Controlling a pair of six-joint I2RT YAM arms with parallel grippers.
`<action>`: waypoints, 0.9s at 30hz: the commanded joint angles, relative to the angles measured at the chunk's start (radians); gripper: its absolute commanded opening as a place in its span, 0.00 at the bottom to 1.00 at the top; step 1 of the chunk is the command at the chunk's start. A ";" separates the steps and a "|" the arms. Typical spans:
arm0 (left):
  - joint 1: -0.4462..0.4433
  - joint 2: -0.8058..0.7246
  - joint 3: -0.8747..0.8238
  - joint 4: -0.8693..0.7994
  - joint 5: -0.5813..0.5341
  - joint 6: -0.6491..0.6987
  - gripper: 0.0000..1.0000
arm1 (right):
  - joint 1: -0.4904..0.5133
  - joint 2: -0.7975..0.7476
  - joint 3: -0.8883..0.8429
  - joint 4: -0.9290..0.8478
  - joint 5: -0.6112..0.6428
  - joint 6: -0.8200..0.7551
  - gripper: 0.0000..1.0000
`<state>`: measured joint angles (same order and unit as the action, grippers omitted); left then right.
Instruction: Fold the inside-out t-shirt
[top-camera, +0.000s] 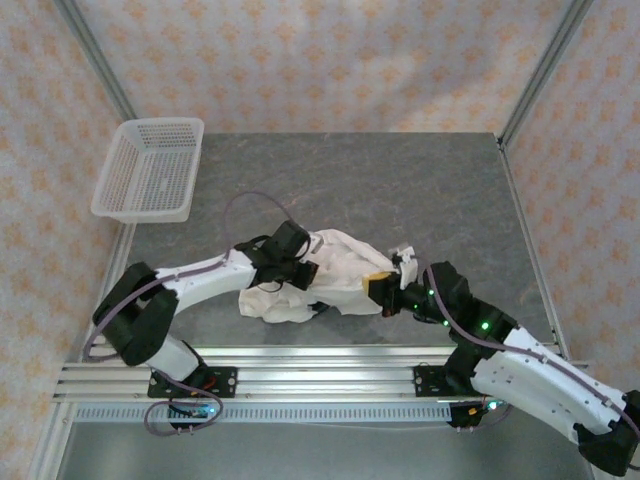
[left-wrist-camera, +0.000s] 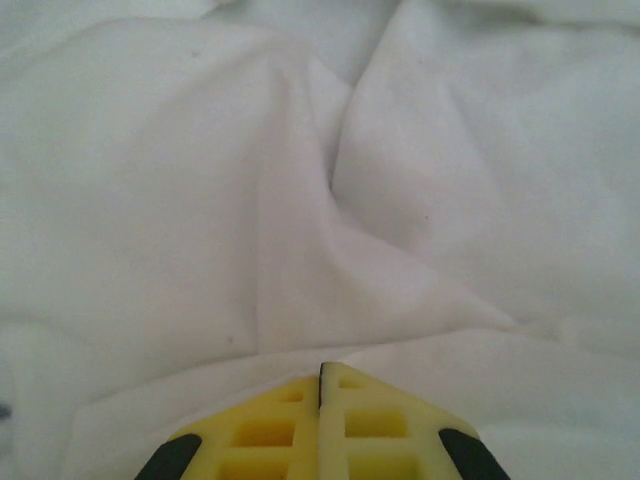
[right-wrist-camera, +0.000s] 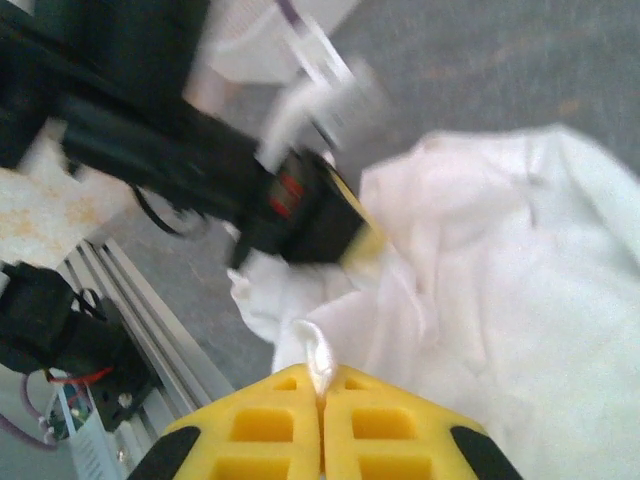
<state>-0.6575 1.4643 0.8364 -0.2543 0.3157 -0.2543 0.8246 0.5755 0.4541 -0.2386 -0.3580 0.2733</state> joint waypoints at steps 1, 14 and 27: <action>0.091 -0.210 -0.034 0.162 0.062 -0.178 0.00 | 0.039 0.036 -0.135 0.008 -0.030 0.091 0.10; 0.124 -0.276 0.015 0.134 0.164 -0.215 0.00 | 0.065 0.218 0.130 0.096 0.150 -0.080 0.54; 0.122 -0.328 0.069 0.004 0.090 -0.192 0.00 | 0.053 0.873 0.472 0.271 -0.156 -0.152 0.52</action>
<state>-0.5301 1.1522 0.8665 -0.2096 0.4435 -0.4477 0.8810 1.4063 0.8753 -0.0414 -0.4217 0.1204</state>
